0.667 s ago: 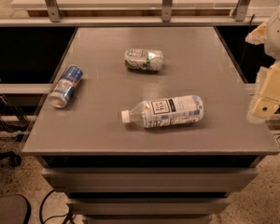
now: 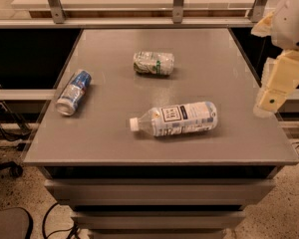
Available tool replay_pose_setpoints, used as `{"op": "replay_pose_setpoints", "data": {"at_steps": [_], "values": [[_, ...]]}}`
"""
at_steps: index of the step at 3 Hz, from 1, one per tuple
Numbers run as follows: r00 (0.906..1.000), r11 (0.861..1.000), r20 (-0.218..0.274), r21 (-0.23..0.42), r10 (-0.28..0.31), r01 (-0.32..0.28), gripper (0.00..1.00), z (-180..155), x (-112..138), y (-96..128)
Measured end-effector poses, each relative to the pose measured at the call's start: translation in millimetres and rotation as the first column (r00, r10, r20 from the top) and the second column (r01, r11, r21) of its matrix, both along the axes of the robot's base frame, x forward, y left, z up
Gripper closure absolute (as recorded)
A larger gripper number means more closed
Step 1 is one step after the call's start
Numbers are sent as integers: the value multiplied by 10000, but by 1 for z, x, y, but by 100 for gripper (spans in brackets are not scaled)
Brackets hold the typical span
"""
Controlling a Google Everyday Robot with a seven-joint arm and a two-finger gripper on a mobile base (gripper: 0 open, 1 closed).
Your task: Place 7up can upright
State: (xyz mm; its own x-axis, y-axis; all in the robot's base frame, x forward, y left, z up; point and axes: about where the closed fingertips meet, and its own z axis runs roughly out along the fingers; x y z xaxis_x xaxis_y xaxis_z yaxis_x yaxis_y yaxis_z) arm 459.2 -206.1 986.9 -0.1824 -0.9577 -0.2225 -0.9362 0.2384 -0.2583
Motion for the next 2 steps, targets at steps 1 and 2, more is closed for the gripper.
{"op": "replay_pose_setpoints", "data": {"at_steps": [1,2], "values": [[9977,9977,73,-63,676,-675,0,7,26,20],[9903,9901,77,-209,1391,-1389,0,7,55,43]]}}
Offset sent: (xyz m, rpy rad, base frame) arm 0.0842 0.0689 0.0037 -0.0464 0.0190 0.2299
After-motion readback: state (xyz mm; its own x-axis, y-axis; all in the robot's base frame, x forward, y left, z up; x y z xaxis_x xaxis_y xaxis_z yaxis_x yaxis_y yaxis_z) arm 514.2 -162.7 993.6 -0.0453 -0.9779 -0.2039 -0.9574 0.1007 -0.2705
